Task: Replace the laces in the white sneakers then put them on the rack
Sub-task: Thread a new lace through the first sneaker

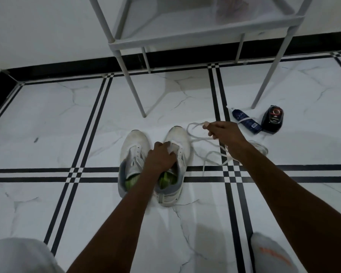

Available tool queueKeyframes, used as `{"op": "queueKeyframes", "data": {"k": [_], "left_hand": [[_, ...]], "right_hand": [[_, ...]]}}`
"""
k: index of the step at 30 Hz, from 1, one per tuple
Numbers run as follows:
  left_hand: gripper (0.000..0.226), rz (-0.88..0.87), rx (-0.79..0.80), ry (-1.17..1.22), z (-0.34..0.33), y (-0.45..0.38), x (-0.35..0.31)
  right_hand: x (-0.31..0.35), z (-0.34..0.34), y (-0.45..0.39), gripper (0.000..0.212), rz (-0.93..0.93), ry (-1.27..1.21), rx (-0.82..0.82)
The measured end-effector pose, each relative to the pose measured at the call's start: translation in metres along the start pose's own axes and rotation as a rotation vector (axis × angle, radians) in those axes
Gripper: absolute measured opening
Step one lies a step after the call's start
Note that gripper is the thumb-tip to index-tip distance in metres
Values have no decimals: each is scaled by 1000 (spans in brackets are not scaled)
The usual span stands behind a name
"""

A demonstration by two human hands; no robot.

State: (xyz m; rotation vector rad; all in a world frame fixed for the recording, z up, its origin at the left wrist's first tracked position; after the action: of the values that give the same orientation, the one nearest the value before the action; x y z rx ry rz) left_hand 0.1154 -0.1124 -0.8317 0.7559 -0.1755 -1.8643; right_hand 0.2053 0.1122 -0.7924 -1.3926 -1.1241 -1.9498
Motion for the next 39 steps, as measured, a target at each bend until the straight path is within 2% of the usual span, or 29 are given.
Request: {"op": "queueKeyframes", "data": {"k": [4,7,12,18,20,23,25,27,29,31,32,34,39], "left_hand": [[53,-63,26,38,-26,4,-33],[49,-111,13,54,-47,6,-57],[47,-151,-40,101,-70,10,-99],[52,-85,38,366,-68,14,-110],[46,-136,-82,398,-43,12,-99],[35,-146,-391,362,22,9,-61],[34,-66,-551,251,67,9,-27],[38,92,-617,131,105,12,13],[46,321,-547,38,122,15,58],[51,478,-373,70,114,17,94],[47,470,-284,126,104,14,103],[31,377,-211,236,83,11,105],[49,227,-277,221,62,13,84]], "right_hand": [[-17,11,0,12,-46,-31,-1],[-31,20,6,20,-53,59,-11],[-29,49,14,7,11,83,-95],[-13,53,14,17,38,33,-76],[-8,46,12,16,32,8,-49],[4,30,8,16,70,-3,-4],[20,12,7,19,127,17,44],[35,-13,7,18,168,-7,122],[43,-36,7,16,168,-56,190],[46,-53,6,15,155,-53,223],[45,-60,6,15,145,-45,229],[42,-69,6,15,113,-33,219],[26,-82,12,15,83,12,217]]}}
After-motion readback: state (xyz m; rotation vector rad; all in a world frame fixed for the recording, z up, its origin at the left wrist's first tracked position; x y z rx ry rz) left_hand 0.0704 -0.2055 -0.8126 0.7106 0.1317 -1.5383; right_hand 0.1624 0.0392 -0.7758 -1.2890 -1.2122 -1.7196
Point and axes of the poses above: each hand's wrist, its own y-axis away from the middle knuckle, its own z-axis out of the back of the hand, x = y × z, the point moved 8 cm from there along -y, towards the middle knuckle, and after that the axes turned 1 degree about -y, right-handed, at the moved point
